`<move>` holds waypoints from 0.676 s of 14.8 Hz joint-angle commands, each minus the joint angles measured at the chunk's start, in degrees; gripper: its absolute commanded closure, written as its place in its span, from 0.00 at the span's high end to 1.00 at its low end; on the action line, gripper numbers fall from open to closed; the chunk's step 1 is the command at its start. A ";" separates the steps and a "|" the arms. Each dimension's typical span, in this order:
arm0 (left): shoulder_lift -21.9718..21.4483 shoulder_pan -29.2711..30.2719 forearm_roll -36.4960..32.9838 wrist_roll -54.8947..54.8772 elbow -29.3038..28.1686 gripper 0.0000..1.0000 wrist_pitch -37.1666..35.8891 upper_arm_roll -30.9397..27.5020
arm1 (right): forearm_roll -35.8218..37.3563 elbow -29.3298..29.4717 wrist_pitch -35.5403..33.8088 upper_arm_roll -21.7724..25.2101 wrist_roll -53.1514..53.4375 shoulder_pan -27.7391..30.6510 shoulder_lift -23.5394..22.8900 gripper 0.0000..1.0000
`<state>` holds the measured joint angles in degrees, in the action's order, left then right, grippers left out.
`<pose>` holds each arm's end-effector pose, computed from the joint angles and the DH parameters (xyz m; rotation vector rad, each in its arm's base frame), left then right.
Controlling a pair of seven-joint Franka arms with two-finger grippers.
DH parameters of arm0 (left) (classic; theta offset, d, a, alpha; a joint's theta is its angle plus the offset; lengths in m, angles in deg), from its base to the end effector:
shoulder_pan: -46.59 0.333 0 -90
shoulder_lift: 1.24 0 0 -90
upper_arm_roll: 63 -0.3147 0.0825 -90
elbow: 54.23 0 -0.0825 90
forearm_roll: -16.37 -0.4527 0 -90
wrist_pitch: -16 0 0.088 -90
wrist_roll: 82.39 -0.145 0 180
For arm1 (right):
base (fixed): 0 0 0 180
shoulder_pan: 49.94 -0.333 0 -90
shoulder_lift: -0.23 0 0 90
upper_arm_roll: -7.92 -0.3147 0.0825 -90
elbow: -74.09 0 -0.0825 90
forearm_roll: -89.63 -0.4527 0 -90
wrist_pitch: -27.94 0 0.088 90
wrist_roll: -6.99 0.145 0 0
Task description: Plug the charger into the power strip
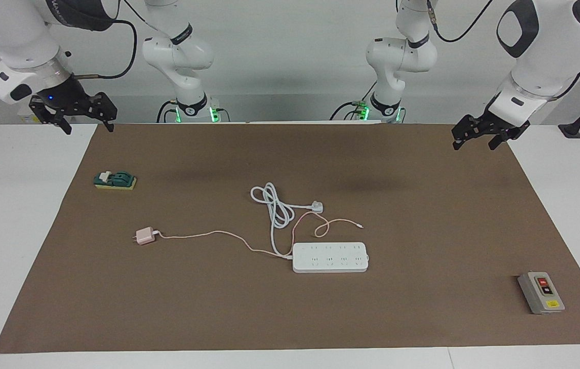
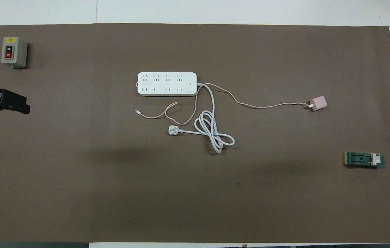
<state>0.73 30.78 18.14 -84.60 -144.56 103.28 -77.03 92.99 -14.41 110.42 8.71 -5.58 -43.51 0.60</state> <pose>0.6232 -0.0259 0.5575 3.1139 -0.1083 -0.1348 0.5976 -0.0849 0.5928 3.0936 0.1371 -0.1661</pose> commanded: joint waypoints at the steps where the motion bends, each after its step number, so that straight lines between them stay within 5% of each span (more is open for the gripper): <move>1: -0.65 0.08 -0.81 -0.60 -0.55 1.00 -0.52 0.05 | 0.94 0.96 -1.18 -0.97 1.05 1.04 -0.55 1.00; 10: -0.65 0.08 -0.90 -0.60 -0.55 1.00 -0.52 0.05 | -0.11 -0.79 2.51 -0.35 1.23 3.67 0.51 1.00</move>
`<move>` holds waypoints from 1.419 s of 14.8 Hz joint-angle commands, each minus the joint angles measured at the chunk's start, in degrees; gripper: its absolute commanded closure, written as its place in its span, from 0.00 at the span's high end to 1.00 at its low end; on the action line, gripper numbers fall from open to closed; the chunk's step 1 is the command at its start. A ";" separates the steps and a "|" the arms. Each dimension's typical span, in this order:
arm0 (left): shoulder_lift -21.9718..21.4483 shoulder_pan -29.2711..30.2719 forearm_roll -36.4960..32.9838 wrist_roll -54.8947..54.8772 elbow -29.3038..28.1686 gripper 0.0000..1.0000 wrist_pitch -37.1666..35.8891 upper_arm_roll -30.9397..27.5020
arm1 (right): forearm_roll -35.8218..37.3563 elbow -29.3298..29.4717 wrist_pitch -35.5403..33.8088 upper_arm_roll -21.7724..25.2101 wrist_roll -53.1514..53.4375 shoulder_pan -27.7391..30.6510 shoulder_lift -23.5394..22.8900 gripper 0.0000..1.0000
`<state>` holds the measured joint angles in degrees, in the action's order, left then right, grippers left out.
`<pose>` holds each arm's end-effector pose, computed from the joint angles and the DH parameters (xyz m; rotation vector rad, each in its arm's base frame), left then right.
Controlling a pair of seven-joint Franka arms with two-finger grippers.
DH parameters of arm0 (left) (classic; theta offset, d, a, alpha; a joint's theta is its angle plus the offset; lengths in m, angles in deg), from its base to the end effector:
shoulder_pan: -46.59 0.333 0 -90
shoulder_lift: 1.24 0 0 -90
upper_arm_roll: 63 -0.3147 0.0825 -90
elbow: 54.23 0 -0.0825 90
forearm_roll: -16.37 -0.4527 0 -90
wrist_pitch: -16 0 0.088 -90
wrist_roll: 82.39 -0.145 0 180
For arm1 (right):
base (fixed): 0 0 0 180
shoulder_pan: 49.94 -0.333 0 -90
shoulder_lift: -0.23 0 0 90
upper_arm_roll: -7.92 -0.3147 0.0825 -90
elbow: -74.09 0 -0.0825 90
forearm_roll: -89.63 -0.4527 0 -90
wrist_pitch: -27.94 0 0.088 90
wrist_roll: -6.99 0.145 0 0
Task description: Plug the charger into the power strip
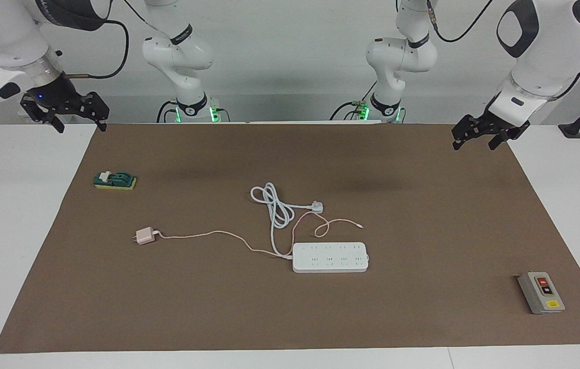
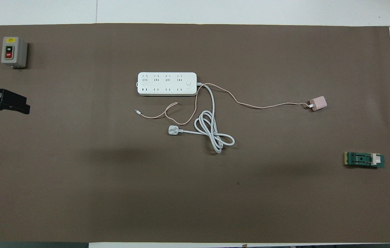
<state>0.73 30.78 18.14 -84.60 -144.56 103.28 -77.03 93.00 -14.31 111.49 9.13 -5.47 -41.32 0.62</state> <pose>0.6232 -0.0259 0.5575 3.1139 -0.1083 -0.1348 0.5959 -0.1125 0.5953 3.0956 0.0644 -0.1358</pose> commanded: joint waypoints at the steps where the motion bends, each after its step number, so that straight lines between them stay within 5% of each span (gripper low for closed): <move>1: -0.65 0.08 -0.81 -0.60 -0.55 1.00 -0.52 0.05 | -0.56 -1.42 1.36 -0.78 2.69 1.39 0.40 1.00; 4: -0.65 0.08 -0.81 -0.60 -0.55 1.00 -0.52 0.05 | -5.47 -6.16 2.06 -0.86 14.62 1.22 -1.17 1.00; 13: -0.65 0.08 -0.90 -0.60 -0.55 1.00 -0.52 0.05 | -27.33 -7.40 9.53 -0.60 44.95 5.26 -17.41 0.92; 15: -0.65 0.08 -0.81 -0.69 -0.55 1.00 -0.52 0.05 | -30.96 -5.73 10.84 -0.16 45.42 6.75 -23.57 0.92; 21: -0.65 0.08 -0.90 -0.69 -0.55 1.00 -0.52 0.05 | -40.19 -2.58 11.55 0.36 48.49 8.33 -30.78 0.92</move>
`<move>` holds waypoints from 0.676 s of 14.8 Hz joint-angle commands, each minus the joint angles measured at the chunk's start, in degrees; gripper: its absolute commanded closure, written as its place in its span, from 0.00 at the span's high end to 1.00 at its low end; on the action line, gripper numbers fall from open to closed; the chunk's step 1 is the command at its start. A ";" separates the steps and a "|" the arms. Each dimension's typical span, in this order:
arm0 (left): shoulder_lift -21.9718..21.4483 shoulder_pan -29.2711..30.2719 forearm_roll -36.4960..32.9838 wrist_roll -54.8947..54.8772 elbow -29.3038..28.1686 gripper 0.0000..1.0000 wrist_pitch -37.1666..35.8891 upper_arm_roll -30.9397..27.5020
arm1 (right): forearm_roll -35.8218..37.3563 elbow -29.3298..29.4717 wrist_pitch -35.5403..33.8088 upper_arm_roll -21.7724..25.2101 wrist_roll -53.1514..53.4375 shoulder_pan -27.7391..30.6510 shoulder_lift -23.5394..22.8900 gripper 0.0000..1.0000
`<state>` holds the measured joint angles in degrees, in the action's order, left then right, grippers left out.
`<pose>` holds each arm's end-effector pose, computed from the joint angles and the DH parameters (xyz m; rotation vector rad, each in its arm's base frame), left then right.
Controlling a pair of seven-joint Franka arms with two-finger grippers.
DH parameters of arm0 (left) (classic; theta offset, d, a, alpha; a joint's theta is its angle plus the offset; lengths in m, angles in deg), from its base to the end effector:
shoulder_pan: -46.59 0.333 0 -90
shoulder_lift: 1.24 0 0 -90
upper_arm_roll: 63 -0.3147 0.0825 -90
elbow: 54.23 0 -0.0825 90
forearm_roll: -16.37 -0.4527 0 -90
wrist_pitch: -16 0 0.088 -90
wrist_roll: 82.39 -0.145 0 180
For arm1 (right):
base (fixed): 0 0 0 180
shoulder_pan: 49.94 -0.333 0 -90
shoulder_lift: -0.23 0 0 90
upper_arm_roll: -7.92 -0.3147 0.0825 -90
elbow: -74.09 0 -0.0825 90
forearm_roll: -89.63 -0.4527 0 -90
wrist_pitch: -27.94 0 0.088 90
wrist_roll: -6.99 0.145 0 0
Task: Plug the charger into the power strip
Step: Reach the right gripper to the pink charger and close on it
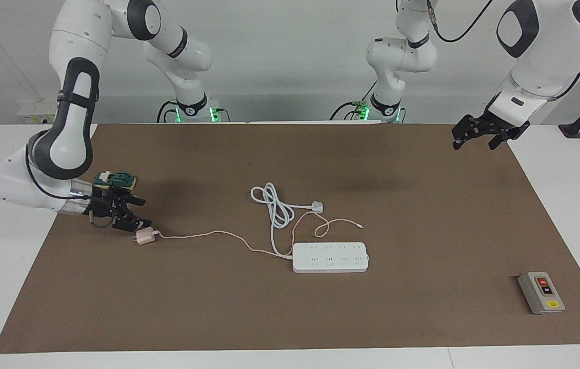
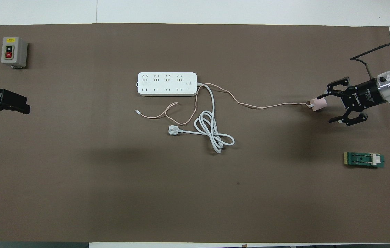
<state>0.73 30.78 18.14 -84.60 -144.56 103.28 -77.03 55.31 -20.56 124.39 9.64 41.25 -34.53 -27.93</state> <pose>0.6232 -0.0259 0.5575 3.1139 -0.1083 -0.1348 0.6661 -0.1249 0.2453 -2.1873 1.3538 0.7008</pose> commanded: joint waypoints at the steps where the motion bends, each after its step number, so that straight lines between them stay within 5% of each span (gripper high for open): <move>1: -0.65 0.08 -0.81 -0.69 -0.55 1.00 -0.52 0.05 | -2.86 4.99 -1.44 -0.06 1.77 1.54 -3.47 0.92; 10: -0.65 0.08 -0.81 -0.69 -0.55 1.00 -0.52 0.05 | -1.37 19.56 -9.60 0.12 2.83 2.78 -17.17 0.91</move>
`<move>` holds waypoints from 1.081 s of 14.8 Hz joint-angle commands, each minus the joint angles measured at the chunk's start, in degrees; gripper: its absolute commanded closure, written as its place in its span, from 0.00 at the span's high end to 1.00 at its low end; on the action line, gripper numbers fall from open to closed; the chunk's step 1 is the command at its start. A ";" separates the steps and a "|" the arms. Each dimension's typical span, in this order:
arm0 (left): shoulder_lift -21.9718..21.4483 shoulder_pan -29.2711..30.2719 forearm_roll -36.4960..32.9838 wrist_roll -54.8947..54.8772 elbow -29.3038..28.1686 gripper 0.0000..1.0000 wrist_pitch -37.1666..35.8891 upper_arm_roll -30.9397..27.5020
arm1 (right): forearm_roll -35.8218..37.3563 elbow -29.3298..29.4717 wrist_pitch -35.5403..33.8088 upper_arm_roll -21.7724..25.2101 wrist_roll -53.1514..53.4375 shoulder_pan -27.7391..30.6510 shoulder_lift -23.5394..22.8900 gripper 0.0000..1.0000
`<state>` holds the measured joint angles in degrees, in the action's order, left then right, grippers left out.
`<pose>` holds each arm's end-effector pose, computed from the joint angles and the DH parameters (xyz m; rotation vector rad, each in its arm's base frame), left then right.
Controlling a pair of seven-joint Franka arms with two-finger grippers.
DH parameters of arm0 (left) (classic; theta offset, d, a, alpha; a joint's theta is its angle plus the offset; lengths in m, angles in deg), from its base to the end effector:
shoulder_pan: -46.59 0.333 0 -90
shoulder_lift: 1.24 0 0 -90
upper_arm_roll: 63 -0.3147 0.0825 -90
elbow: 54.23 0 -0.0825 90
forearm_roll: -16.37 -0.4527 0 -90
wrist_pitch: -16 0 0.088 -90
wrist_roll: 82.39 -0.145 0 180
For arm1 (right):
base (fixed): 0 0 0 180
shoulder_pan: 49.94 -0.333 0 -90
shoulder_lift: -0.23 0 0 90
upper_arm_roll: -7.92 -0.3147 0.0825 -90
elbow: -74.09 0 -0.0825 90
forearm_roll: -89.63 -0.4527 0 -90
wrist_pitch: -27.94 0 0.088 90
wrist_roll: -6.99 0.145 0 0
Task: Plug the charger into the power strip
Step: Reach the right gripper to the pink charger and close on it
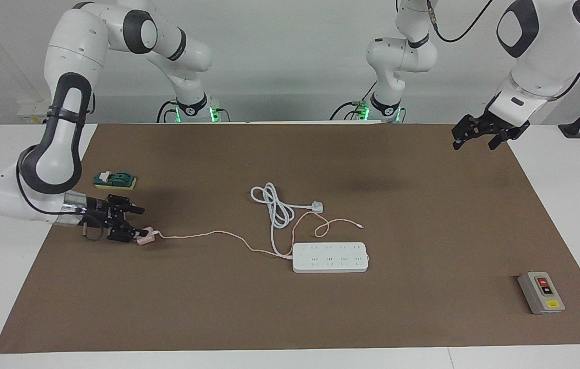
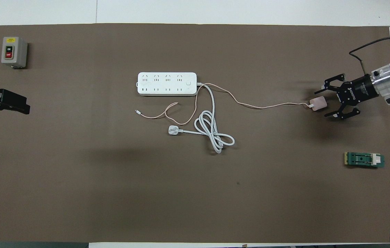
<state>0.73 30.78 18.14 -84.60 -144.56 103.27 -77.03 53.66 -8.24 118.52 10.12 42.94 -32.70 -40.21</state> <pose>0.6231 -0.0259 0.5575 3.1139 -0.1083 -0.1351 0.6927 -0.1515 0.1950 -2.1103 1.3782 0.8245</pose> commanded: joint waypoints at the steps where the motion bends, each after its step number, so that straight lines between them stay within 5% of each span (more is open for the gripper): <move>1: -0.65 0.08 -0.90 -0.69 -0.55 1.00 -0.61 0.05 | 0.72 8.31 -4.35 -0.36 1.14 0.95 -5.78 0.91; 9: -0.65 0.08 -0.81 -0.60 -0.55 1.00 -0.52 0.05 | 0.73 8.14 -3.57 0.61 -0.53 1.30 -6.93 0.90; 15: -0.65 0.08 -0.81 -0.69 -0.55 1.00 -0.61 0.05 | -0.15 7.79 -2.51 0.61 -0.62 1.30 -6.84 0.80; 16: -0.65 0.08 -0.81 -0.69 -0.55 1.00 -0.52 0.05 | -0.15 7.70 -2.42 0.61 -0.62 1.30 -6.84 0.72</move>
<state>0.73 30.78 18.14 -84.61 -144.56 103.25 -77.03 53.88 -1.89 116.01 11.27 42.89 -32.09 -45.90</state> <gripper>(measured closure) 0.000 0.198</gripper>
